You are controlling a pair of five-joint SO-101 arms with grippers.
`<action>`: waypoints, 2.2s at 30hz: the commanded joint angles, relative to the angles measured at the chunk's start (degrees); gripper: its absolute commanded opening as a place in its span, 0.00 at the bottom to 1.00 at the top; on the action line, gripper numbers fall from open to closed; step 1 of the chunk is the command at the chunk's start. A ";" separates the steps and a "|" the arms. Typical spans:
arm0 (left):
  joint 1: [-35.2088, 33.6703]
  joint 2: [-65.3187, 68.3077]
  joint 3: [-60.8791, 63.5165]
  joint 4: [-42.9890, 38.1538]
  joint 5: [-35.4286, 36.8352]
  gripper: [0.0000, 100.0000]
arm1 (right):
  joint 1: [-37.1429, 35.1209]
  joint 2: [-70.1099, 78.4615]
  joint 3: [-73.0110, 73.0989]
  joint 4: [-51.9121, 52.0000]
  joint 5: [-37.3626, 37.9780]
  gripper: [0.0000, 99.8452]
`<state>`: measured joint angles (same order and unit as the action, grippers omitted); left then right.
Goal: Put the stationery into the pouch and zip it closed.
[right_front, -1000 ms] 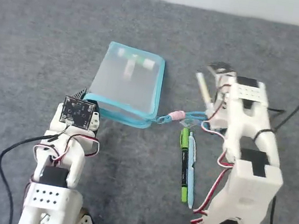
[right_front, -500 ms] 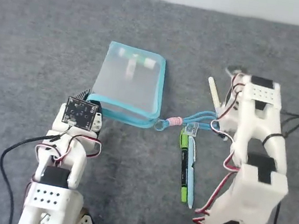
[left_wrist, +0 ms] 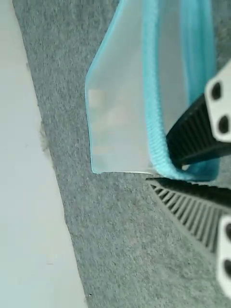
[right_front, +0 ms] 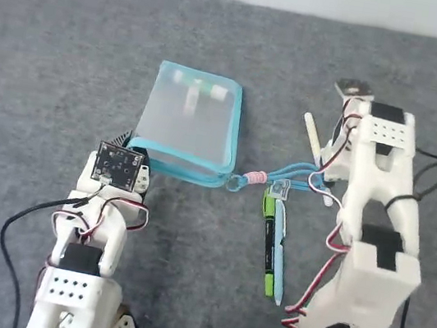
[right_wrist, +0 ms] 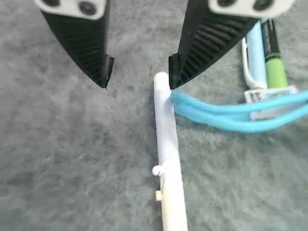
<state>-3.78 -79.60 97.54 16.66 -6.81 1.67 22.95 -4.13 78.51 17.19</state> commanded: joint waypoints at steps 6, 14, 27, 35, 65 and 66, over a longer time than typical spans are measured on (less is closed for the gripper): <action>0.53 0.26 -1.19 -2.02 -0.18 0.01 | -2.33 2.33 -2.99 -2.24 -0.62 0.19; 0.53 0.26 -1.19 -2.02 -0.18 0.01 | -4.18 3.03 -2.55 -2.33 -0.62 0.17; 0.53 0.26 -0.84 -1.93 -0.18 0.01 | -2.33 7.69 -0.26 -2.59 -1.05 0.01; 0.53 0.26 -0.66 -2.02 -0.18 0.01 | 3.21 -5.41 0.18 2.42 -1.14 0.01; 0.44 0.26 -0.66 -2.02 -0.18 0.01 | -1.19 5.58 1.67 -1.01 -1.14 0.01; 0.44 0.26 -0.66 -2.02 -0.18 0.01 | -0.75 3.91 1.67 0.04 -1.14 0.01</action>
<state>-3.78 -79.60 97.54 16.66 -6.81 0.62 30.24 -2.81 76.22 16.66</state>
